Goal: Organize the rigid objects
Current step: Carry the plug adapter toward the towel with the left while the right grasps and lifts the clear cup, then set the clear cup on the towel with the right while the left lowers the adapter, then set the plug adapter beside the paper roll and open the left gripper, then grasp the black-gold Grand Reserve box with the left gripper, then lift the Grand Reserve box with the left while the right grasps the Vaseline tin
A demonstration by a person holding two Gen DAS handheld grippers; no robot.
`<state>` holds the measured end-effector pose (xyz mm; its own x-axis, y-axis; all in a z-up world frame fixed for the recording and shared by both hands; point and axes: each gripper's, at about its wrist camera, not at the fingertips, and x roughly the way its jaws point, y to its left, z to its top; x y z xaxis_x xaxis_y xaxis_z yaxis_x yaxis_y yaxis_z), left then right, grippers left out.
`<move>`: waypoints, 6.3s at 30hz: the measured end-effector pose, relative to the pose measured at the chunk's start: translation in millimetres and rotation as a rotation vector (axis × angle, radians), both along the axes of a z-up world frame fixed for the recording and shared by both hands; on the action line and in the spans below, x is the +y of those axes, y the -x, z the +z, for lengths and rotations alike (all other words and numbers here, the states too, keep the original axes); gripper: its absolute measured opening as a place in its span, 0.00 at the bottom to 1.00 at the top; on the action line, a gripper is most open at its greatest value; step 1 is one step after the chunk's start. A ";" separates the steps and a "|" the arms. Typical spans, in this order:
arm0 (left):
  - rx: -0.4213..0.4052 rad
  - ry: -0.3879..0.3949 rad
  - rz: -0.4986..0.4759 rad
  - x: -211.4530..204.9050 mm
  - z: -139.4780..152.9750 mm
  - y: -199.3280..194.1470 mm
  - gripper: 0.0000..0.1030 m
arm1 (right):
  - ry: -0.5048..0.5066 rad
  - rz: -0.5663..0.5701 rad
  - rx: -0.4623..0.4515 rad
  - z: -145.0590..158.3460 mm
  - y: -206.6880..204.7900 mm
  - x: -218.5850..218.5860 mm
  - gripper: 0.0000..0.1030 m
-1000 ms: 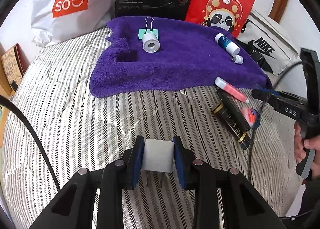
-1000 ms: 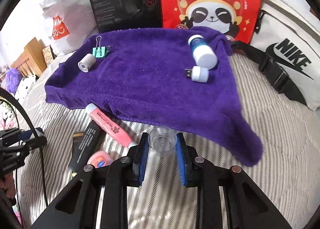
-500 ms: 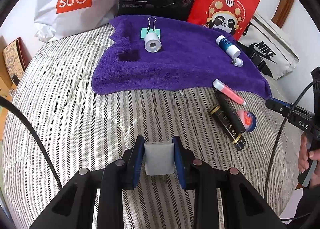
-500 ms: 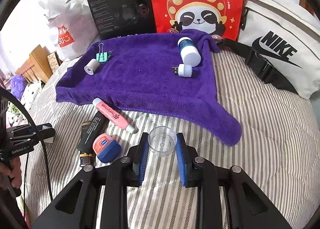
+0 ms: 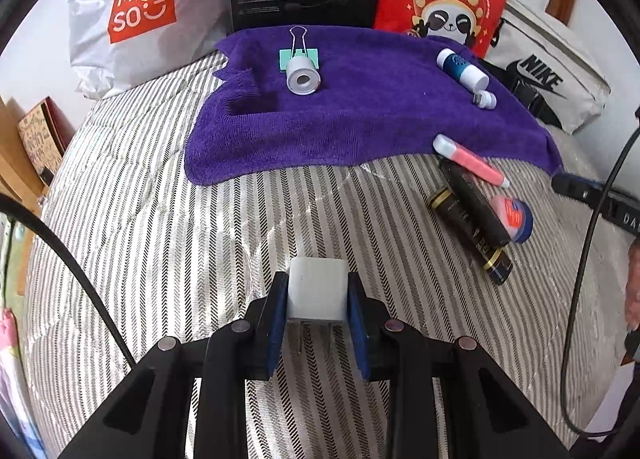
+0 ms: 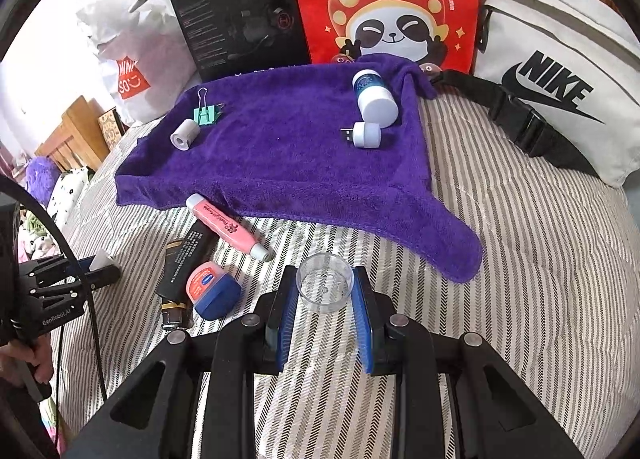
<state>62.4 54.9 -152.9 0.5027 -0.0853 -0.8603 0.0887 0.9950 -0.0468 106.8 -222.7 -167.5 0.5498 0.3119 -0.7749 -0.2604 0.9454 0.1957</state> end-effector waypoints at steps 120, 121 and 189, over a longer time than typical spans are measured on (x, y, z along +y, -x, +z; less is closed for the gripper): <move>0.022 0.026 0.004 -4.0 25.9 -119.9 0.30 | -0.075 -0.057 0.013 43.6 6.8 -26.0 0.49; 0.012 0.017 -0.001 -7.5 31.0 -114.1 0.30 | -0.075 -0.059 0.012 44.4 9.4 -26.9 0.49; 0.061 -0.116 0.059 -0.2 -5.5 -9.8 0.22 | -0.109 0.055 0.078 8.6 19.8 13.1 0.53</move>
<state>72.2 54.7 -158.3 0.4501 0.0443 -0.8919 0.0305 0.9974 0.0649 87.0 -209.5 -158.9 0.4690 0.4250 -0.7742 -0.2916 0.9019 0.3185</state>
